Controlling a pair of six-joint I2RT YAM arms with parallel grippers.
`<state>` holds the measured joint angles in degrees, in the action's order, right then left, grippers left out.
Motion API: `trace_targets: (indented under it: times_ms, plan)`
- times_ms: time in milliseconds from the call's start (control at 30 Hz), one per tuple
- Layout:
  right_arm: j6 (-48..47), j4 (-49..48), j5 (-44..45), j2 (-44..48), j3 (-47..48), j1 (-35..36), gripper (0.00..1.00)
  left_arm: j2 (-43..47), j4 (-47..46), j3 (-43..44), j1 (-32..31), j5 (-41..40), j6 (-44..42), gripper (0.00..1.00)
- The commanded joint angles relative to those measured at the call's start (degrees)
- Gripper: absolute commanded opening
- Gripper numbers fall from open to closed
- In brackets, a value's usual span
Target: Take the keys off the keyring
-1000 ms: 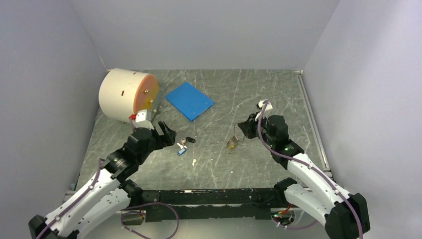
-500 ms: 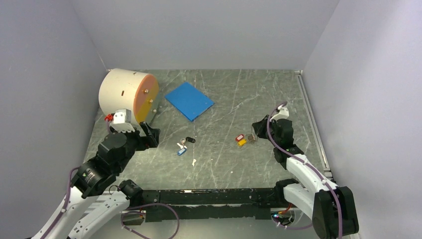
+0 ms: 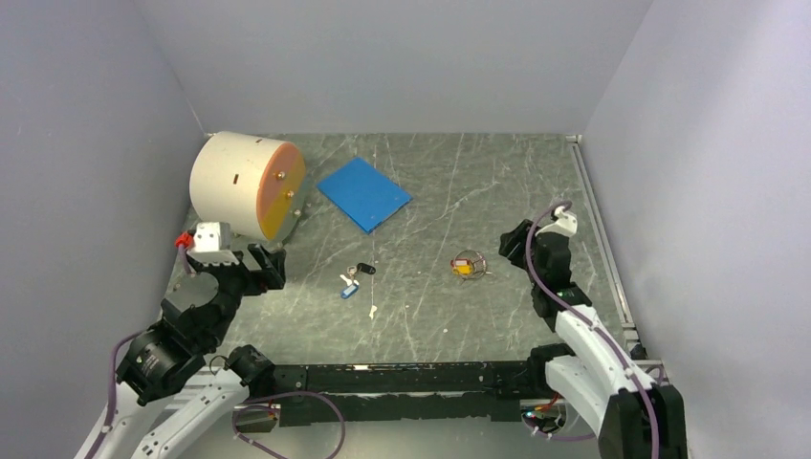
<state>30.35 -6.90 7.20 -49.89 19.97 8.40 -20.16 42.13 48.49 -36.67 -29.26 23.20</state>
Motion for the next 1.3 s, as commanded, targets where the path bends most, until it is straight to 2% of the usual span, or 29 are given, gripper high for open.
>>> trace_targets:
  times_ms: [0, 167, 333, 500, 700, 900, 1267]
  plan:
    - [1.46, 5.04, 6.68, 6.17, 3.38, -0.23, 0.59, 1.95, -1.23, -0.39, 0.12, -2.86, -1.14, 0.94]
    - [1.48, 12.7, 9.7, 14.56, 6.88, -0.26, 0.61, 3.21, -1.74, -0.67, 0.12, -3.29, -1.1, 0.94]
    - [-0.44, 20.96, 11.74, 20.84, 14.67, -0.31, 0.7, 3.16, -0.95, 0.58, 0.15, -4.04, -0.22, 0.94]
    - [-5.3, 27.1, 14.48, 26.57, 22.18, -0.25, 0.83, 2.58, 1.69, 4.18, 0.15, -4.75, -0.43, 0.94]
    - [-13.39, 28.9, 17.61, 35.04, 25.83, -0.29, 0.98, 3.93, 3.65, 7.29, 0.11, -6.42, -1.93, 0.94]
    - [-19.26, 28.63, 23.39, 41.63, 24.65, -0.23, 0.99, 7.16, 1.81, 4.75, 0.13, -8.63, -3.03, 0.94]
    - [-24.15, 22.7, 20.06, 53.23, 14.8, -0.23, 0.99, 13.9, -1.39, -0.19, 0.19, -13.21, -4.91, 0.94]
